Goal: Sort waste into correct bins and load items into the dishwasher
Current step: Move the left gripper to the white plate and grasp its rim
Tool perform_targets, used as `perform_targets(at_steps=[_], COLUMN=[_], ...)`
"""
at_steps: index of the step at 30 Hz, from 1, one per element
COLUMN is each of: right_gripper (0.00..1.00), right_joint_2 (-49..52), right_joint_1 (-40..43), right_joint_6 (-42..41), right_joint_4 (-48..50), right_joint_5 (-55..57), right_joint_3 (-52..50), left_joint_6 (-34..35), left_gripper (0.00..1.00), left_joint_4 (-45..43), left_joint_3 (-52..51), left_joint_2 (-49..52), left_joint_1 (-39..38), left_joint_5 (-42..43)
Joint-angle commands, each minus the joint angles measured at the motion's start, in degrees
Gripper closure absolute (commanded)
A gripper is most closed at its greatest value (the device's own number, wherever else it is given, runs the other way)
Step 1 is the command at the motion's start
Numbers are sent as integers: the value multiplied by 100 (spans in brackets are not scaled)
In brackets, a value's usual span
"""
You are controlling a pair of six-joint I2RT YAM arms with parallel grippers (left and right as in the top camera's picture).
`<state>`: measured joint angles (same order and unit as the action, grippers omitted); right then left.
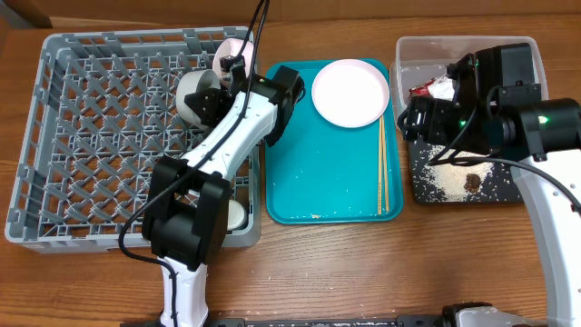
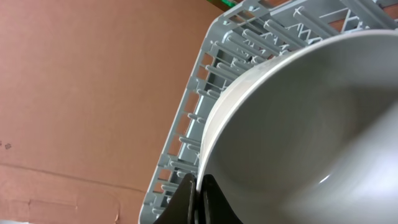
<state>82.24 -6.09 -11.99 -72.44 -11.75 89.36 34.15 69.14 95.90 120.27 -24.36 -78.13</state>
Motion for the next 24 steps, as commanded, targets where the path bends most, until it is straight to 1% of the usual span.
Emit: perform_targets(at_steps=[1, 5, 9, 11, 16, 19, 23, 24], right_gripper=[0, 0, 0, 0, 0, 0, 0, 0], right_joint_2=[7, 7, 7, 7, 7, 7, 7, 7], right_joint_1=[-15, -15, -15, -15, -15, -15, -15, -15], right_joint_6=[-15, -15, -15, -15, -15, -15, -15, -15], right_joint_4=[35, 35, 35, 35, 35, 35, 35, 35], right_joint_5=[35, 35, 35, 35, 35, 35, 35, 35], right_joint_3=[70, 70, 70, 70, 70, 70, 70, 70], left_joint_6=[-85, -439, -581, -682, -813, -1023, -1023, -1021], left_gripper=[96, 96, 96, 93, 70, 65, 50, 48], left_joint_4=[-17, -20, 4, 24, 28, 28, 24, 24], left_joint_3=[-155, -155, -155, -155, -155, -155, -155, -155], left_joint_2=[37, 37, 37, 37, 37, 37, 37, 37], left_joint_1=[-48, -210, -411, -505, -649, -675, -675, -675], left_joint_5=[157, 118, 181, 225, 688, 1141, 1665, 1801])
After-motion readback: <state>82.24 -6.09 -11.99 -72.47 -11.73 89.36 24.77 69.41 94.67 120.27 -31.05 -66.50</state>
